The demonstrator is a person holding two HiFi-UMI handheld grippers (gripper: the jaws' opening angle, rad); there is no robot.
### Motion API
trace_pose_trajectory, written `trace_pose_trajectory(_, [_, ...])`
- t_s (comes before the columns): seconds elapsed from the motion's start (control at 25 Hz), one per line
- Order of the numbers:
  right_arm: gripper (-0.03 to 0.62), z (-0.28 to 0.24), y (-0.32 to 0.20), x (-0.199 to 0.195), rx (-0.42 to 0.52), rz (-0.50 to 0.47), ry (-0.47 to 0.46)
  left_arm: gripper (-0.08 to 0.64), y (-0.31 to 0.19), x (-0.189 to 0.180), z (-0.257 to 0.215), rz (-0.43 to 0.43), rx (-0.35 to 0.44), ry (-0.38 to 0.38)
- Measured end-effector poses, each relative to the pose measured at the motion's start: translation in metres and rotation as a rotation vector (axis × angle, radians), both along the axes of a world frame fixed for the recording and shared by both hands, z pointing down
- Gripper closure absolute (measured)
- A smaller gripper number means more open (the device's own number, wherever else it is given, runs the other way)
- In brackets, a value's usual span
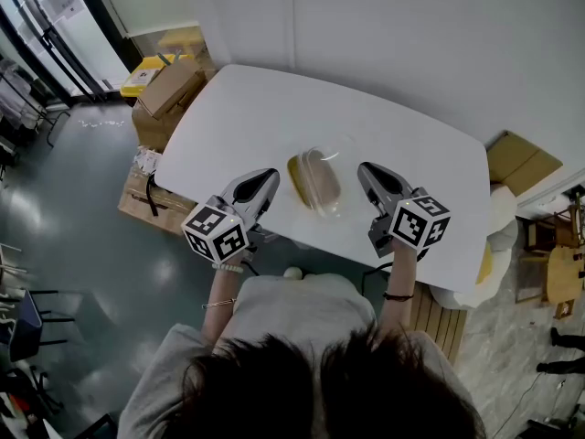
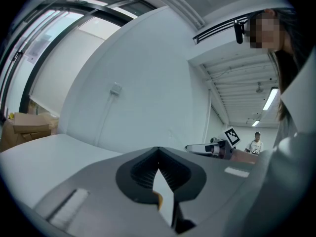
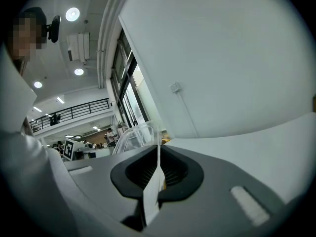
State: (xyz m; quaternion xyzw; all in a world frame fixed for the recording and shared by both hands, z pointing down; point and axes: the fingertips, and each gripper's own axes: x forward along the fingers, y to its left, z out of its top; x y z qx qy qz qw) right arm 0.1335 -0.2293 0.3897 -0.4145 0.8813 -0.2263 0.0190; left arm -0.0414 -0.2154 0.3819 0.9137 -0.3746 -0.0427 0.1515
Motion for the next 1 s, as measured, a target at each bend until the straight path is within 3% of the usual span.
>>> trace_pose_trajectory(1.0, [0.561,0.0038,-0.0021,0.0003,-0.01,-0.015,-0.02,0.569,-0.0017,0.002,0.0036,-0.001,-0.004,-0.018])
